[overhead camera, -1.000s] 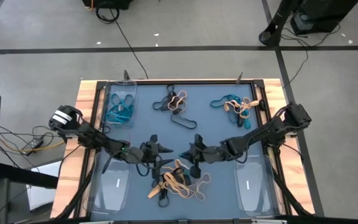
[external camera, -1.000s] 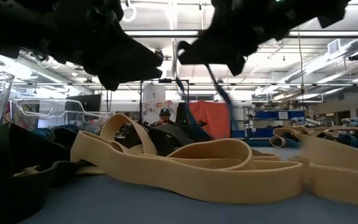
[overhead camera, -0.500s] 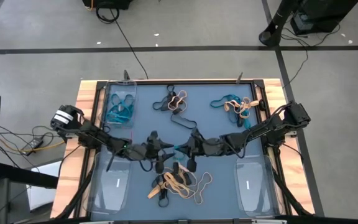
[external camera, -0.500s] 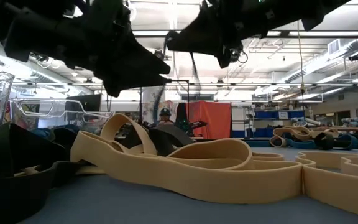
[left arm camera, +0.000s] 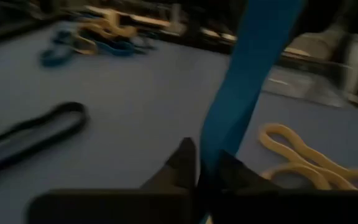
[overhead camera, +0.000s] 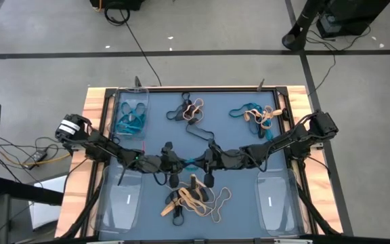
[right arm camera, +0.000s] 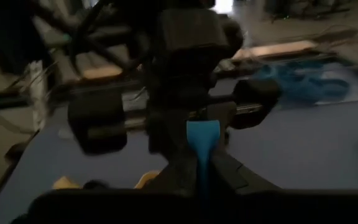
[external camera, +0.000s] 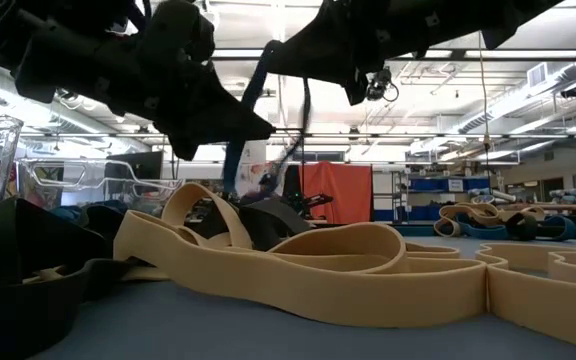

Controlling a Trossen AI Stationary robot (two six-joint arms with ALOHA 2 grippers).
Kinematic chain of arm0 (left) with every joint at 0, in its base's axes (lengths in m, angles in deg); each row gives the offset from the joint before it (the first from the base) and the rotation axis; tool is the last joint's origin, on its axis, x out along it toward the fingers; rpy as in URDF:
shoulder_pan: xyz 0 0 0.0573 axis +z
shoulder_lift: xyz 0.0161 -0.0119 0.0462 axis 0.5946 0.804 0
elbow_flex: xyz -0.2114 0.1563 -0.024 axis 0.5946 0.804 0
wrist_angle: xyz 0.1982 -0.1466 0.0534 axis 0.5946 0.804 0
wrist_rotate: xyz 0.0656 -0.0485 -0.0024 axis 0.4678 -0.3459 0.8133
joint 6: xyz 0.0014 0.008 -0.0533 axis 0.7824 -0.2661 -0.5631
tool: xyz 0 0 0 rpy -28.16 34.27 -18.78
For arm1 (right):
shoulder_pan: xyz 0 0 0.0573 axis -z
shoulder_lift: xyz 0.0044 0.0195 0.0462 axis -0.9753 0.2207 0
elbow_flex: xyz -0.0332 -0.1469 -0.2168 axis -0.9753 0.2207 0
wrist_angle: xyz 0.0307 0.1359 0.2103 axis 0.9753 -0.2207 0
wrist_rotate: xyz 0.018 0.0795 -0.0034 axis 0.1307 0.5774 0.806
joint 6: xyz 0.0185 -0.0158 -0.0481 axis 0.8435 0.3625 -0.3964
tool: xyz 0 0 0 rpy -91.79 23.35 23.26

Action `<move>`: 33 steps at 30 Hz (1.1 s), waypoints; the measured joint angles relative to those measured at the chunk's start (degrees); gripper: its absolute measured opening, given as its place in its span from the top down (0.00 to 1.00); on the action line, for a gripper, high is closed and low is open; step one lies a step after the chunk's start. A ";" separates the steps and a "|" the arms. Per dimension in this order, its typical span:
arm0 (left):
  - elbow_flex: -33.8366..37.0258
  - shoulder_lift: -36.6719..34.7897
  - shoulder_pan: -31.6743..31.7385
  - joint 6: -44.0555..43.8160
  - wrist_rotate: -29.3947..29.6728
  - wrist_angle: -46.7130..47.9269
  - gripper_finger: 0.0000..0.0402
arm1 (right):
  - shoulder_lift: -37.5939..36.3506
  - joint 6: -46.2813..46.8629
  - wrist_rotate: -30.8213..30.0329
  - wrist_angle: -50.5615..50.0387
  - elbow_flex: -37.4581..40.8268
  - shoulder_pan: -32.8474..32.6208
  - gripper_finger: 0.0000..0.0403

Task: Sort rubber bands into baskets
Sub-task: Put the blue rubber band into the top transparent bin

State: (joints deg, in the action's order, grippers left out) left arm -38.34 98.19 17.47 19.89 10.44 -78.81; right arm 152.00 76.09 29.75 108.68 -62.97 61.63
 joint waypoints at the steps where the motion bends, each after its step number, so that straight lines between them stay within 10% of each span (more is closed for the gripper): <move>1: 0.00 -0.25 0.14 -0.10 -1.66 0.22 0.97 | 0.00 0.38 1.10 -0.78 0.00 0.00 0.89; 14: 0.01 -14.98 2.95 -2.78 0.45 19.92 0.99 | 0.76 15.79 0.57 -20.77 0.02 -2.59 0.66; 33: 0.00 -44.71 21.35 -8.94 9.43 53.55 0.99 | 1.99 18.43 -4.38 -23.42 0.00 -5.29 0.64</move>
State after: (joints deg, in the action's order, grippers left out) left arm -38.34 53.47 38.82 10.95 19.87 -25.26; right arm 153.99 94.51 25.37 85.25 -62.97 56.34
